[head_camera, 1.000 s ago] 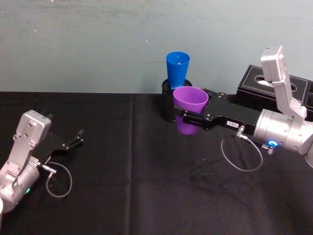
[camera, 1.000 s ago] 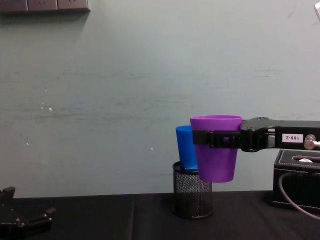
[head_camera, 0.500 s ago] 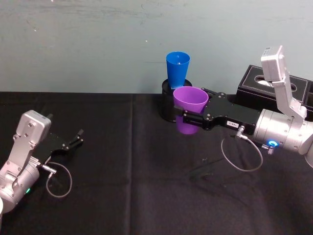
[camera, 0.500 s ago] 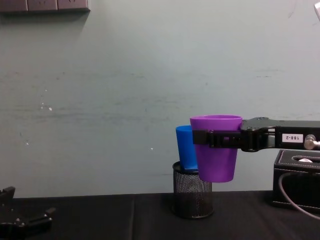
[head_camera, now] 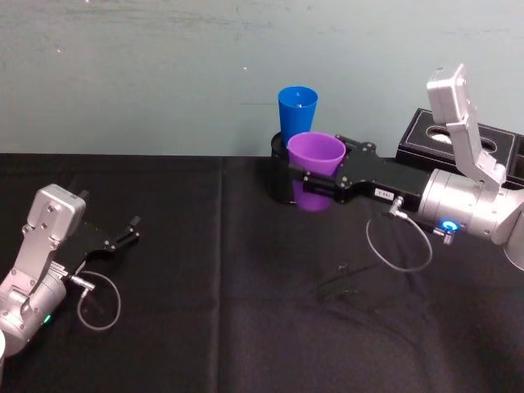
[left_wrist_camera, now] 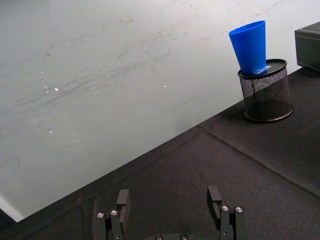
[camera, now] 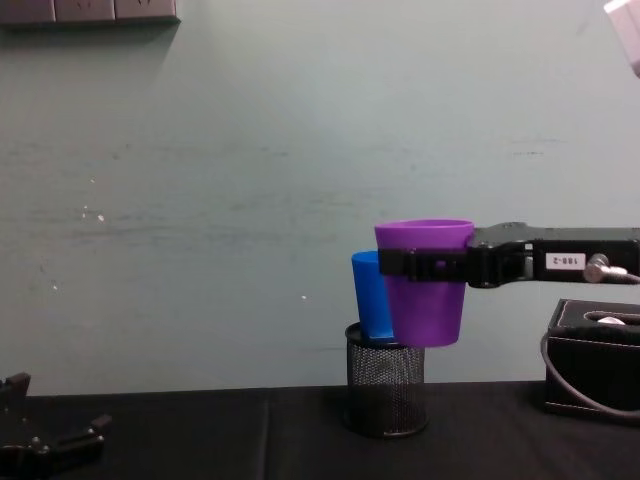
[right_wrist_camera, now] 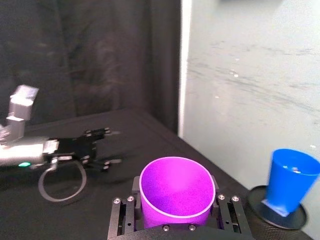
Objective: Pick up one cup with a gripper and tap it against the other cup.
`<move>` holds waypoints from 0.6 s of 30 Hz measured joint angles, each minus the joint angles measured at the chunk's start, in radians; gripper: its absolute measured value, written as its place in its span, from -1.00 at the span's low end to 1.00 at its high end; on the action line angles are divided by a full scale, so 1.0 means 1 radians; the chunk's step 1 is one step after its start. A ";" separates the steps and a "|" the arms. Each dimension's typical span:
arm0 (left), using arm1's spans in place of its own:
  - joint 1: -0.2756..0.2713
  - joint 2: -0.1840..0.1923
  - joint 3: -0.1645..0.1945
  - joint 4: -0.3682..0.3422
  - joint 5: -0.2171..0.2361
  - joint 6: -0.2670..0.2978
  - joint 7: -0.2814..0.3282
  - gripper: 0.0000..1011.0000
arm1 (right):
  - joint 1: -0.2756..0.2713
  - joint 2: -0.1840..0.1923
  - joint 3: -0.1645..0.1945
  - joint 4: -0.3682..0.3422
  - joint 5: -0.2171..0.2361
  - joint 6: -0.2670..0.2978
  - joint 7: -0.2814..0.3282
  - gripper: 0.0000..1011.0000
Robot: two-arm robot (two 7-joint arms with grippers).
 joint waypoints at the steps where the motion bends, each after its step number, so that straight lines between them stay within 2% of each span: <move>1: 0.000 0.000 0.000 0.000 0.000 0.000 0.000 1.00 | 0.008 -0.008 0.001 0.010 -0.004 0.006 -0.017 0.47; 4: 0.000 0.000 0.000 0.000 0.000 0.000 0.000 1.00 | 0.019 -0.020 0.001 0.018 -0.014 0.020 -0.048 0.47; 7: 0.000 0.000 0.000 0.000 0.000 0.000 0.000 1.00 | 0.025 -0.044 0.008 0.025 -0.029 0.047 -0.112 0.47; 14: 0.000 0.000 0.000 0.000 0.000 0.000 0.000 1.00 | 0.008 -0.092 0.034 0.022 -0.047 0.070 -0.224 0.47; 18: 0.000 0.000 0.000 0.000 0.000 0.000 0.000 1.00 | 0.003 -0.129 0.043 0.031 -0.076 0.076 -0.293 0.47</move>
